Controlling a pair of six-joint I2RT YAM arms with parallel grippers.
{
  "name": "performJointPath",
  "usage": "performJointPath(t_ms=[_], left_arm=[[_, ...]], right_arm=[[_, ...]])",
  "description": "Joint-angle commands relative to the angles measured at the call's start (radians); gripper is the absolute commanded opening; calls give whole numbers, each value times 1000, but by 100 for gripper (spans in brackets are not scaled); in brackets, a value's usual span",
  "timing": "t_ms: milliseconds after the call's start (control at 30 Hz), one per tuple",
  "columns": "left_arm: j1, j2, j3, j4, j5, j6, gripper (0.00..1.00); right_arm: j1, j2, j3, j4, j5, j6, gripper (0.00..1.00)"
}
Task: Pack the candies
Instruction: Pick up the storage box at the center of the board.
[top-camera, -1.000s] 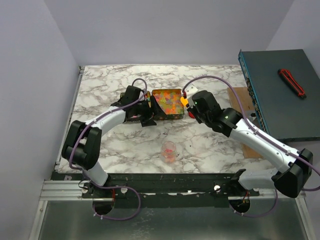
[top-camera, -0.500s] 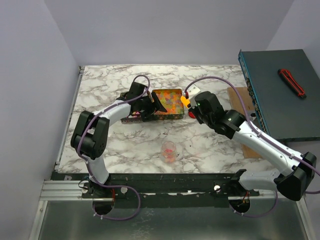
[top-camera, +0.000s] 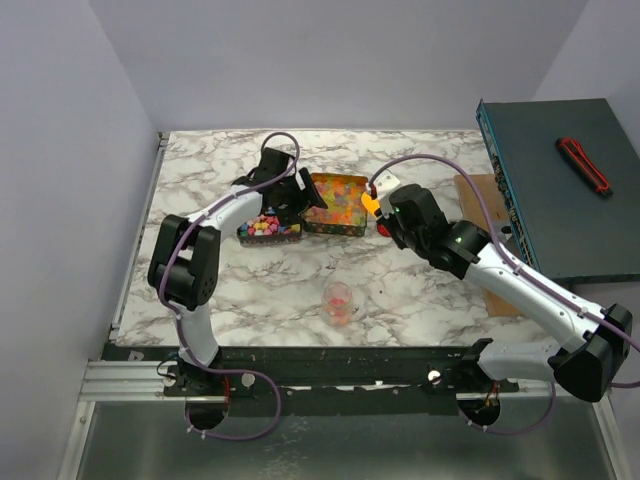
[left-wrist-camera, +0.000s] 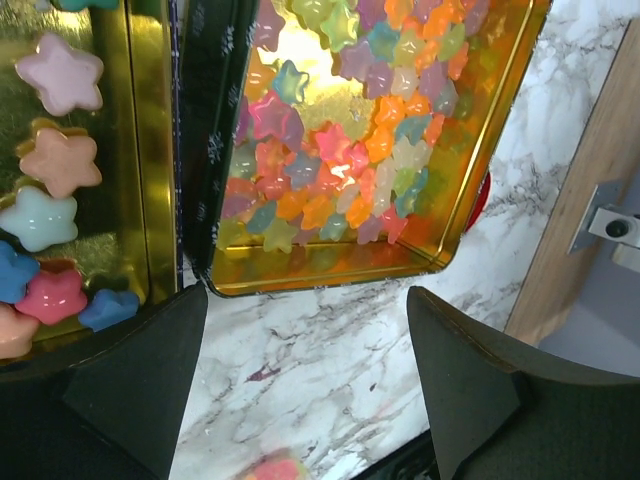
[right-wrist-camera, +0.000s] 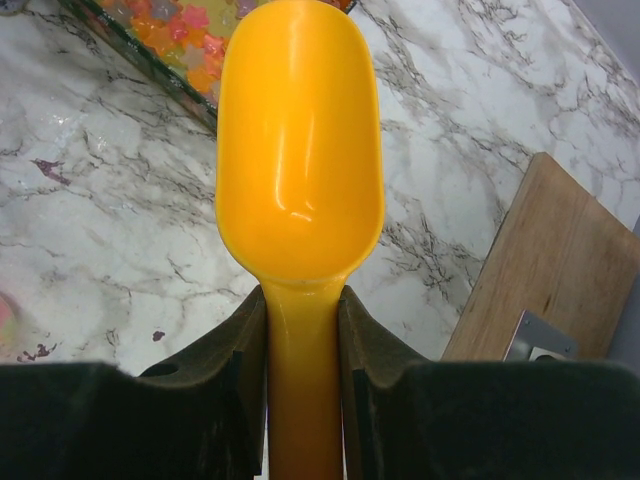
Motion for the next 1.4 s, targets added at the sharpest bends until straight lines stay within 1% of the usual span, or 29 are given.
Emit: performJointPath(t_ms=[0,267,367,500,600,667,767,1000,1167,1367], left_arm=[[19,35,32,-67,-96,67,83],[21,65,46,-105,-152,122,83],[21,82,71,-114,-152,136,83],[22,119,138,-141,-150,152,82],[21,161,214,-182,-163,175,80],[22,185,260,-206,-171,188,77],[22,214,310,-229,-173,198,67],[20,266,364,-253,-156,203,50],[14,289,381,-264,-152,207,47],[8,296,395,-278,-161,212,30]], right_arm=[[-8,-18,-11,36,-14,-2,1],[-9,-19,-16,39,-19,-2,1],[-9,-16,-17,40,-23,-1,1],[-9,-19,-14,39,-26,2,1],[-10,-23,-14,39,-30,2,1],[-9,-24,-16,38,-34,4,1],[-9,-29,-21,37,-34,5,1],[-8,-35,-28,41,-37,4,1],[-9,-33,-30,44,-41,4,1],[-9,-37,-34,47,-45,4,1]])
